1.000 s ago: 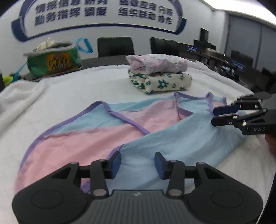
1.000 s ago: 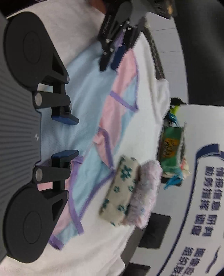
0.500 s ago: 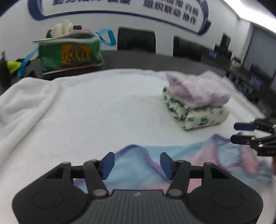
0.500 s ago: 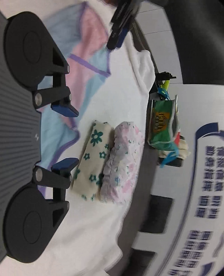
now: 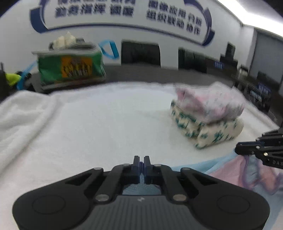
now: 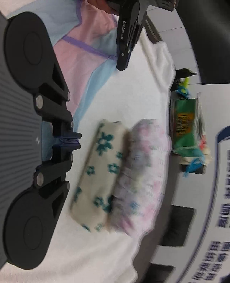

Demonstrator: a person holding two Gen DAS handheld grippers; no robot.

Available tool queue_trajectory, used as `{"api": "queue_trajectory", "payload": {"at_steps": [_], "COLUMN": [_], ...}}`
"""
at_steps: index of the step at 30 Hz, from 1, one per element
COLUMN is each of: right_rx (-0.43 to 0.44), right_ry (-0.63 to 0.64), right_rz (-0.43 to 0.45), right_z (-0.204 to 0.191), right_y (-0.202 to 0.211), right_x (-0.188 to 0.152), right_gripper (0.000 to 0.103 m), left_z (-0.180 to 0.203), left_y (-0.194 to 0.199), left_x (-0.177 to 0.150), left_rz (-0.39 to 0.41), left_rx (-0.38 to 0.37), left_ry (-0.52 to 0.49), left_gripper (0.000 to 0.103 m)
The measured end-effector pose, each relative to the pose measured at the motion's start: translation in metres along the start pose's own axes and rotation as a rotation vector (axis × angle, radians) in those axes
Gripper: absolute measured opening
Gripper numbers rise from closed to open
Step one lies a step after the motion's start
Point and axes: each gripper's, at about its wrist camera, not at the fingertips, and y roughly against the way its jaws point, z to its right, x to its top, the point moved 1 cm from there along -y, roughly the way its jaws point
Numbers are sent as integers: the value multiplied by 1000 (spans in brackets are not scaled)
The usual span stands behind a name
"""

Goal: Fold clothes

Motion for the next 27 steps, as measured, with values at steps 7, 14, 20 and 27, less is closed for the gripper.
{"api": "queue_trajectory", "payload": {"at_steps": [7, 14, 20, 27], "right_rx": [3, -47, -130, -165], "right_ry": [45, -14, -49, -171], "right_rz": [60, 101, 152, 97], "right_z": [-38, -60, -84, -100], "right_y": [80, 123, 113, 73], "right_x": [-50, -68, -44, -49], "right_gripper": [5, 46, 50, 50], "left_z": [22, 12, 15, 12], "left_y": [86, 102, 93, 98], "left_x": [-69, -99, -107, -110], "left_rz": [87, 174, 160, 164], "left_rx": [3, -26, -26, -23], "left_ry": [90, 158, 129, 147], "left_gripper": [6, 55, 55, 66]}}
